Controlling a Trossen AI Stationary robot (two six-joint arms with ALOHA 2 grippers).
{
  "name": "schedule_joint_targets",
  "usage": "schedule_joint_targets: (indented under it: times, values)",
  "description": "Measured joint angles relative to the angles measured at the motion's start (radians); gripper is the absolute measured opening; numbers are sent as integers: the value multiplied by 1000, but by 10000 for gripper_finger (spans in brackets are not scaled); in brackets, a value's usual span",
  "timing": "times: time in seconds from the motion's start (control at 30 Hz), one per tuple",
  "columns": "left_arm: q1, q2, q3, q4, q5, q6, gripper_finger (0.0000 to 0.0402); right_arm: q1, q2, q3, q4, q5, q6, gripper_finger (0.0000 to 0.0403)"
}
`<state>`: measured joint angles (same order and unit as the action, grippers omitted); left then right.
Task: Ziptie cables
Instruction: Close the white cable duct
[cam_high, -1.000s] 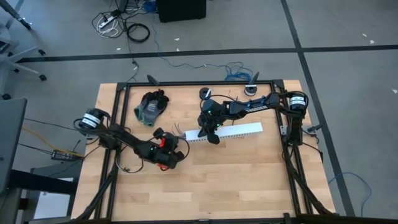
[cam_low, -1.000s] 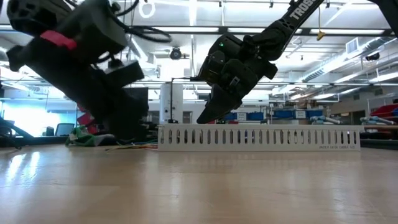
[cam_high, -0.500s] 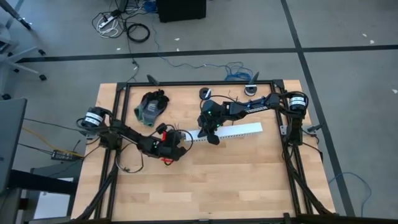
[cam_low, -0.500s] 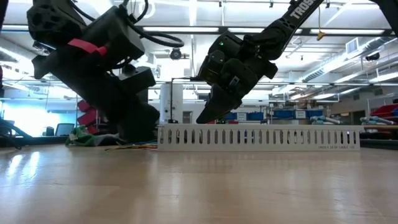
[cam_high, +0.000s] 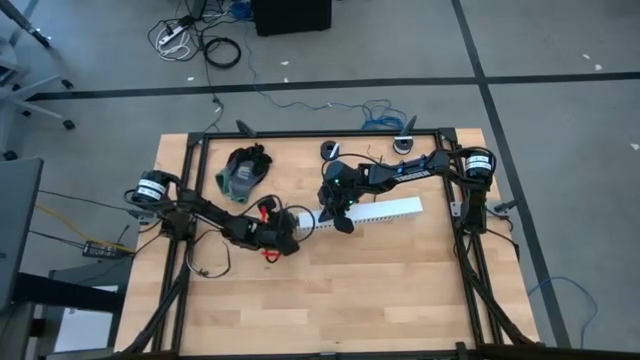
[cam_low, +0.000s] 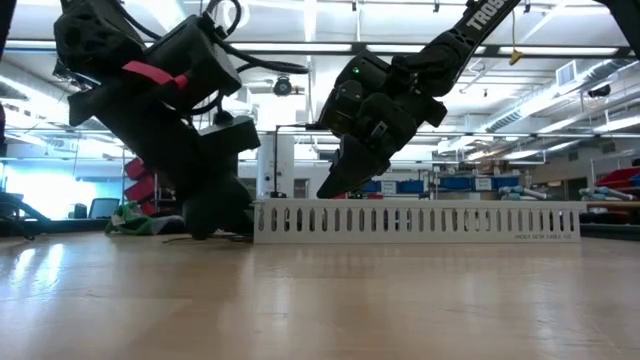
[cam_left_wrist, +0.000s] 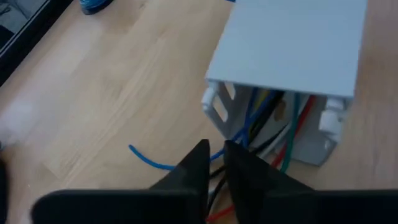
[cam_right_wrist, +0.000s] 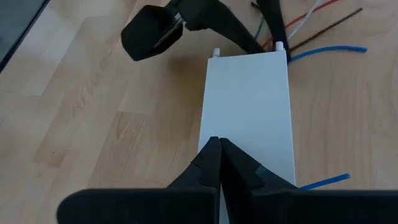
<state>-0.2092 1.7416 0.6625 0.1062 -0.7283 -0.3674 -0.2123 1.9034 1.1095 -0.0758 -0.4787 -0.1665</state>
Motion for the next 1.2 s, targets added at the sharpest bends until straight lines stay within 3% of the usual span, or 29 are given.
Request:
schedule_joint_targets:
  times: [0.27, 0.47, 0.6, 0.7, 0.8, 0.93, 1.1, 1.2]
  values:
    - [18, -14, 1, -35, -7, 2, 130, -1, 0, 0, -4, 1, -2, 0]
    - [20, -116, 1, -79, -3, 74, 176, -11, 0, 1, -15, 1, -2, 0]
    - [22, -227, 0, -187, 90, 58, 189, -17, -1, 2, -31, -5, -6, 0]
    - [21, -291, -19, -172, 191, 50, 193, -17, -1, 1, -31, -17, -11, 0]
    - [21, -316, -73, -101, 236, 50, 193, -18, -1, 1, -31, -20, -15, 0]
    - [33, -315, -190, 194, 306, 46, 194, -18, 0, 1, -32, -31, -17, 0]
    - [52, -313, -288, 405, 307, 31, 194, -18, 0, 0, -40, -43, -18, 0]
    - [53, -311, -304, 383, 240, 50, 194, -18, 0, 1, -49, -47, -15, 0]
